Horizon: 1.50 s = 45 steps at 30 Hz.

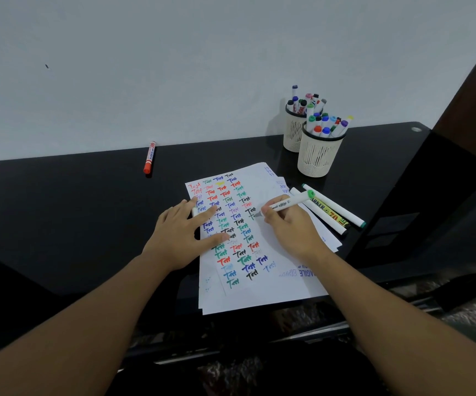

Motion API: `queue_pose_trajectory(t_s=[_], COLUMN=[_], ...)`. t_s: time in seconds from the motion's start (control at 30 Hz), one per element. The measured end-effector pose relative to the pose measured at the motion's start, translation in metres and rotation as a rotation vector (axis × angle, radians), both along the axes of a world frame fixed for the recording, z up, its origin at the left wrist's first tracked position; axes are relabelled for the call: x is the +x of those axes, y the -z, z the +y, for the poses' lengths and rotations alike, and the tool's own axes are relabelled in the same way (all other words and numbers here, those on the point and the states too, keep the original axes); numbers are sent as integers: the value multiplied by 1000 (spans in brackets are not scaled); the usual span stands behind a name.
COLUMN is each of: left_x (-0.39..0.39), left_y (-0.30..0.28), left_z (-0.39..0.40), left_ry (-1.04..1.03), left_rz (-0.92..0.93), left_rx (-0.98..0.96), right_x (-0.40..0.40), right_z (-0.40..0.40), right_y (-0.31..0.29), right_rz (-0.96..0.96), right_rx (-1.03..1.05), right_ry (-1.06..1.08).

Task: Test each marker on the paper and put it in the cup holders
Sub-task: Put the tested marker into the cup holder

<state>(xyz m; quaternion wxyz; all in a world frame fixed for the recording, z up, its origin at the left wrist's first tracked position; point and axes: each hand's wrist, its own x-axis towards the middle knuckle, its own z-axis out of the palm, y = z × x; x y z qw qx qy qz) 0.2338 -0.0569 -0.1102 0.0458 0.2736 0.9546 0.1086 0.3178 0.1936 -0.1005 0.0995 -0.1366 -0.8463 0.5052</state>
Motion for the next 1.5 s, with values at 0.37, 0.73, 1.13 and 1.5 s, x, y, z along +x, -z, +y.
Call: queue_pose_trajectory(t_s=[0.37,0.73,1.13,1.5], left_x=[0,-1,2,-4], left_y=[-1,0,-2,5], left_z=[1,1,1,-2], left_ry=[-1,5,1,-7], left_rz=[-8,-9,-3,18], left_rx=[-9,-14,-1,219], right_x=[1,1,4,3], right_z=[-1,-1,-3,-2], right_y=[-1,-2,-4,-6], right_rz=[-10,-20,27,112], right_rx=[36,72,64,-15], right_ry=[20,21,29,42])
